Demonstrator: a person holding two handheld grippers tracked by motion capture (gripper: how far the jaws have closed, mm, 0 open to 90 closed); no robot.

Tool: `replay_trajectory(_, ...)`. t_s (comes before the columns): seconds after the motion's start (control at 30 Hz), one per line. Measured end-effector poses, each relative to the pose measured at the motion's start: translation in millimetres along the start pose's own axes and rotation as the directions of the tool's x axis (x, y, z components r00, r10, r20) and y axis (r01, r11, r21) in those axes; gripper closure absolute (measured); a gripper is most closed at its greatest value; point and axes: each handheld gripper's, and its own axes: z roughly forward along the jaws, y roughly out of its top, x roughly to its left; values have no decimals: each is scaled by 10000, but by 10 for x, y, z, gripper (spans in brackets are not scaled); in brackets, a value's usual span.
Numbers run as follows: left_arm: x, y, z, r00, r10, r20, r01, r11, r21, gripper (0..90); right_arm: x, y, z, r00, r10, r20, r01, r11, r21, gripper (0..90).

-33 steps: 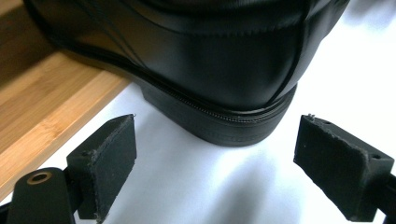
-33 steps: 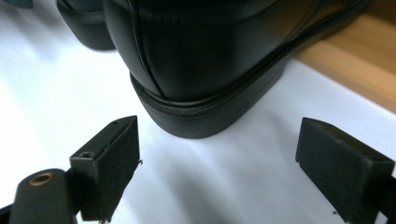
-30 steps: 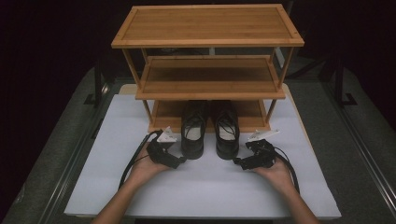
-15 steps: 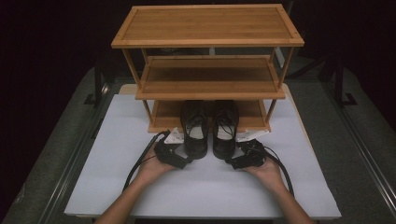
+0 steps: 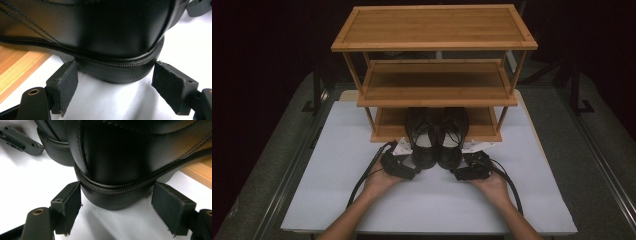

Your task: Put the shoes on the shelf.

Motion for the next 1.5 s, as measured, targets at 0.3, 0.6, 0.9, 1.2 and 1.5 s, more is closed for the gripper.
replay_trajectory(0.3,55,94,-86,9992,-317,261,325,9990,-315,219,-53,50,-32,9990,284,-355,-284,9996,-4,242)
replay_trajectory(0.6,152,150,-101,9956,-752,554,784,9952,-588,218,-131,181,-85,9980,358,-530,-371,9990,-238,241)
replay_trajectory(0.9,283,194,-24,9948,-871,530,899,9945,-534,217,-221,253,-1,9979,388,-512,-399,9990,-219,240)
replay_trajectory(1.2,480,291,53,9946,-928,461,948,9945,-449,217,-368,374,119,9975,597,-372,-613,9972,-437,240)
replay_trajectory(1.5,651,341,178,9964,-815,253,819,9965,-145,216,-450,466,272,9985,551,-7,-551,9976,-422,240)
